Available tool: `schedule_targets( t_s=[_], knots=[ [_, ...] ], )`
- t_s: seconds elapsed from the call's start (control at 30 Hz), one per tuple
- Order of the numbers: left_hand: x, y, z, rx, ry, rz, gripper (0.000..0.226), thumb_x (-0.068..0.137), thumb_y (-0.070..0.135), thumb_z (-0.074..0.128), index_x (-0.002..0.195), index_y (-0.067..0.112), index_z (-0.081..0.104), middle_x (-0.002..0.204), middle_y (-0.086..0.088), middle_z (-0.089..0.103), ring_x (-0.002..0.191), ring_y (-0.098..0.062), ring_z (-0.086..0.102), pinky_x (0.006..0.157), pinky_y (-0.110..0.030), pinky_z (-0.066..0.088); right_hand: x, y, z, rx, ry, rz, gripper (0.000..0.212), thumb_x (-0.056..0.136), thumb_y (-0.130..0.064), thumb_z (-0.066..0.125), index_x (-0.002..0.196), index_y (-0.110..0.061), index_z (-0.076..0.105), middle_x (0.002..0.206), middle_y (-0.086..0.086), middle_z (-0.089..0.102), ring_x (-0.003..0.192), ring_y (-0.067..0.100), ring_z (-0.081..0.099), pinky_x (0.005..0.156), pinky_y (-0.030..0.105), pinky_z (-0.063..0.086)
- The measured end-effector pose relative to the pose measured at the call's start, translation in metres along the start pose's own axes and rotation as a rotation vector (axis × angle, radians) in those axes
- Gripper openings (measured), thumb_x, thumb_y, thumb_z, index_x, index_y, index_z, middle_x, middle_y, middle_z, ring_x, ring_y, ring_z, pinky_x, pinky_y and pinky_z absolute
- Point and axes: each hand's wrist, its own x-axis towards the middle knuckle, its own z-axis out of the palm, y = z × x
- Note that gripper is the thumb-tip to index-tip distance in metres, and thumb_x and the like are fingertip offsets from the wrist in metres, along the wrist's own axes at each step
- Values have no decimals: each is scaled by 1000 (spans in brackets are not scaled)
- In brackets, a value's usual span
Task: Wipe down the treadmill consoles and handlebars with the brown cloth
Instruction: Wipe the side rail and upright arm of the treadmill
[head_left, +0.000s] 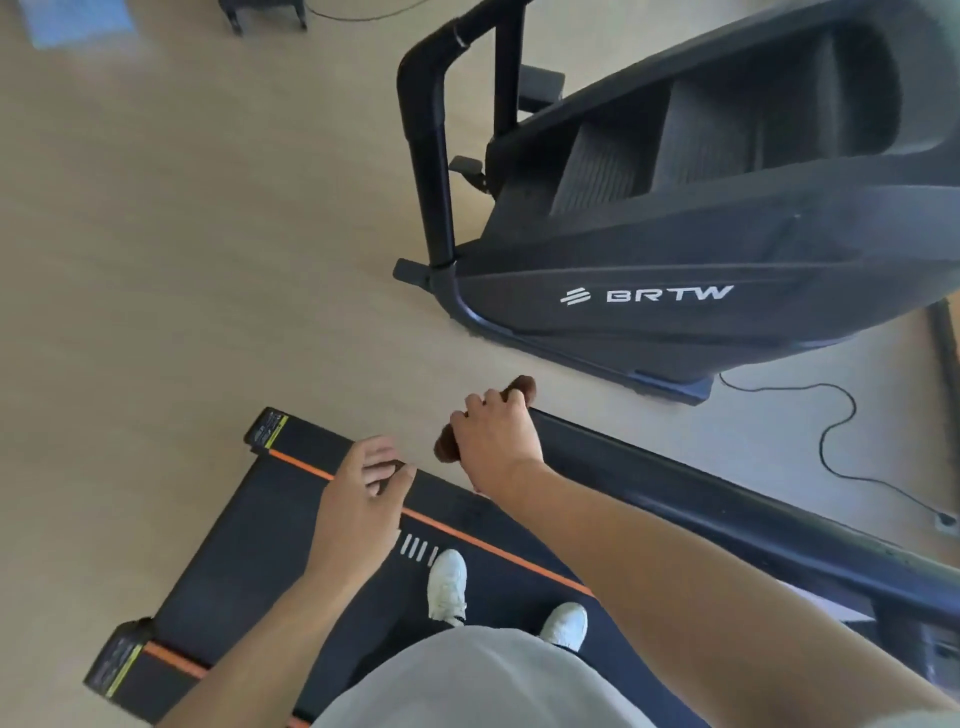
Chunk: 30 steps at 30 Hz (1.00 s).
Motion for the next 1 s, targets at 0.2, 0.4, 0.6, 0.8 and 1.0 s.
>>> schedule_targets(
  t_s=[0.2,0.4,0.6,0.8,1.0],
  knots=[
    [1,23,32,17,-1,53,29,96,16,66,124,21,62,122,8,66,112,-5,63,102,-30,50,-36,41,13,314,59,174,76,84,-78,57,141,-29,45,122,6,58,108,30,58,94,47,47],
    [2,74,104,95,-119,308,21,93,24,69,114,25,70,114,14,68,111,-2,61,99,-20,45,-108,87,45,403,120,496,86,82,-94,17,134,-35,52,115,0,66,108,26,62,102,46,41],
    [3,104,145,178,-184,389,15,94,22,68,109,24,68,112,19,63,108,2,50,92,-14,34,-215,164,103,374,271,789,69,94,-83,24,118,-34,66,111,-6,70,111,21,61,108,40,38],
    [1,103,169,172,-265,424,13,94,21,68,107,23,69,114,12,67,113,-3,52,97,-17,36,-318,242,146,410,222,1202,62,102,-61,24,124,-19,65,136,5,62,136,26,46,123,46,25],
    [10,87,147,175,-164,387,15,94,20,68,108,23,70,112,16,65,114,-4,50,100,-24,37,-262,225,126,526,222,1261,48,97,-48,34,106,-17,70,118,8,70,123,28,55,121,43,23]
  ],
)
